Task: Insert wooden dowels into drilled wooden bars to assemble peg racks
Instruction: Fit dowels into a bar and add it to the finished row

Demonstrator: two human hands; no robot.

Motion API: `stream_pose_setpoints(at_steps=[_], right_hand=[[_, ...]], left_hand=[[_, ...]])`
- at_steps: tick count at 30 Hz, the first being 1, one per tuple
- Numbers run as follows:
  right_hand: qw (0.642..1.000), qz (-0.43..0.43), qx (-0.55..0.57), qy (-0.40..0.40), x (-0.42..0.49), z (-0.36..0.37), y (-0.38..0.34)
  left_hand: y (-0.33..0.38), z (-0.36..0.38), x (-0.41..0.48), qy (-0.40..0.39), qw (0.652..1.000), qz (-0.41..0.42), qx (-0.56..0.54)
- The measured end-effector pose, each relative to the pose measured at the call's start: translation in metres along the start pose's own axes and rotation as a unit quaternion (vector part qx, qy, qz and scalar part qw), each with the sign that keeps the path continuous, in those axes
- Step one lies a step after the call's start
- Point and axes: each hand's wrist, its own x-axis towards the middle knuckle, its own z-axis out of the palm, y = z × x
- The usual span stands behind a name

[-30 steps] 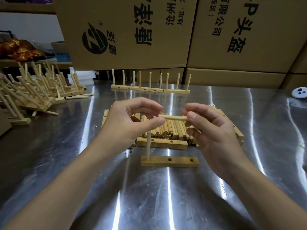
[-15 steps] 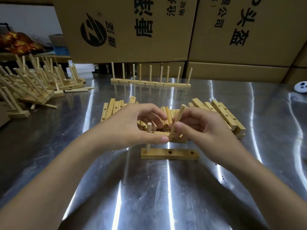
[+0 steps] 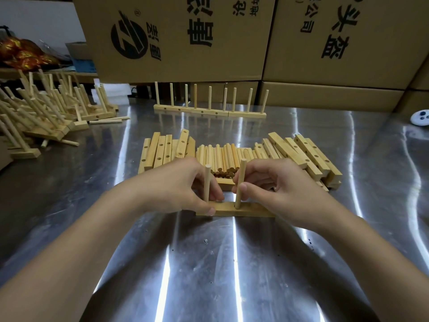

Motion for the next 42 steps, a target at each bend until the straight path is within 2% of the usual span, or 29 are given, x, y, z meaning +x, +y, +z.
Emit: stream_pose_setpoints(at_steps=[12, 16, 24, 40, 42], right_hand=[[0.999, -0.005, -0.054, -0.004, -0.0006, -0.0034, -0.0041], [0.999, 0.007, -0.028, 0.019, -0.0010, -0.0003, -0.0045], [0.995, 0.003, 0.095, 0.038, 0.0027, 0.0049, -0.0048], [0.997, 0.006, 0.060, 0.043, 0.0053, 0.0035, -0.0080], [0.996, 0.013, 0.087, 0.034, 0.0058, 0.0036, -0.0050]], left_hand=[[-0.0040, 0.0022, 0.0020, 0.000, 1.000, -0.001, -0.013], [-0.0044, 0.0018, 0.0016, -0.003, 1.000, -0.003, -0.017], [-0.0047, 0.0020, 0.0000, -0.005, 1.000, -0.005, -0.022], [-0.0020, 0.0027, 0.0000, -0.006, 1.000, -0.004, -0.030], [-0.0013, 0.0028, -0.0002, -0.006, 1.000, -0.006, -0.029]])
